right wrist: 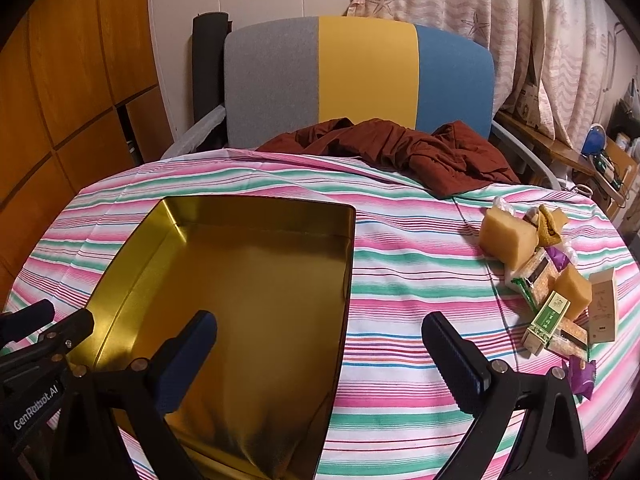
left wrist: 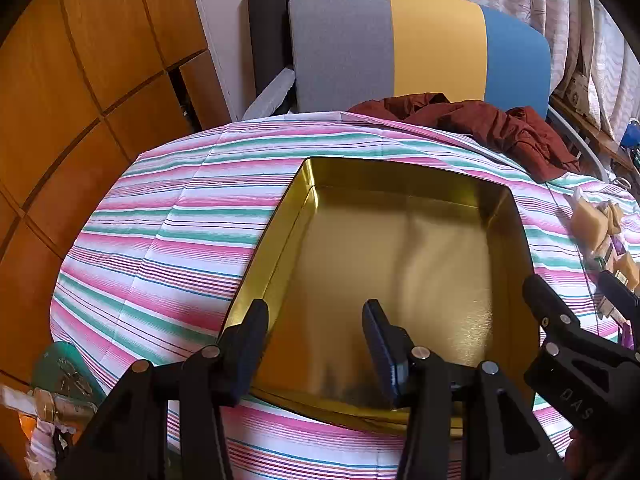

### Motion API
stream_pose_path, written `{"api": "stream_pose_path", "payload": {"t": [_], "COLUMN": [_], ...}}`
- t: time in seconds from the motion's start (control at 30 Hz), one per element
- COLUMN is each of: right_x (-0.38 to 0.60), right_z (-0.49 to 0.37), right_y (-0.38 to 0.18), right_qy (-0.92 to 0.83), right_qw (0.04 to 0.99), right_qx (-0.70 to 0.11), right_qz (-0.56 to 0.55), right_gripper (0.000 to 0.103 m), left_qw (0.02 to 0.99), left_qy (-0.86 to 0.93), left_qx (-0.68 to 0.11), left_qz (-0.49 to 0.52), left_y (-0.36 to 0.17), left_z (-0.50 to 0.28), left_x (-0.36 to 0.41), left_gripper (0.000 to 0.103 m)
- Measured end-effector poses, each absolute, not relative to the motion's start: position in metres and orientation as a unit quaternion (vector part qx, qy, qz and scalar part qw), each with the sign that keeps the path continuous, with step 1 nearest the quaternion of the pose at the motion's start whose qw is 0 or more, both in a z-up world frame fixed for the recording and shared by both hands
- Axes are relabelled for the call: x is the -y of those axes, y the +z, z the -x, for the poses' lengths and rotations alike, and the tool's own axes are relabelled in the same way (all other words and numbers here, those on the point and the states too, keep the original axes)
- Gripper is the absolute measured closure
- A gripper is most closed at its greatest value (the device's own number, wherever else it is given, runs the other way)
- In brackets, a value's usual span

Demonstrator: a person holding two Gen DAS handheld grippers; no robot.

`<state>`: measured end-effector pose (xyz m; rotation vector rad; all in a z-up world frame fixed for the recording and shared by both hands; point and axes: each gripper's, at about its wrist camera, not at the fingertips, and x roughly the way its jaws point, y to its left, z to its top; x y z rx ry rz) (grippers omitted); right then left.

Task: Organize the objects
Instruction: 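Move both grippers from the gold tray toward the pile of items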

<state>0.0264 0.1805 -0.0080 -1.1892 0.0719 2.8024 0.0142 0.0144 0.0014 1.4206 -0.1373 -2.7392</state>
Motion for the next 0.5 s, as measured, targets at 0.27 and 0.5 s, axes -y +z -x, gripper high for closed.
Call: {"api": "stream_pose_path", "payload": {"t": [0.27, 0.5], "right_x": [-0.193, -0.217], "right_z": [-0.030, -0.040], "right_y": [-0.005, 0.004], "right_qy": [0.922, 0.933], "right_qw": [0.038, 0.029], "right_qx": [-0.031, -0.030], "right_qz": [0.384, 0.358], "right_gripper": [0.000, 0.000], "left_qw": [0.028, -0.003], "left_qy": [-0.885, -0.881], "left_qx": [0.047, 0.037], "left_qz": [-0.463, -0.472], "left_y": [0.001, 0.000], "left_z": [-0.015, -0.017], "left_x": [-0.025, -0.040], "left_gripper": [0.054, 0.054]}}
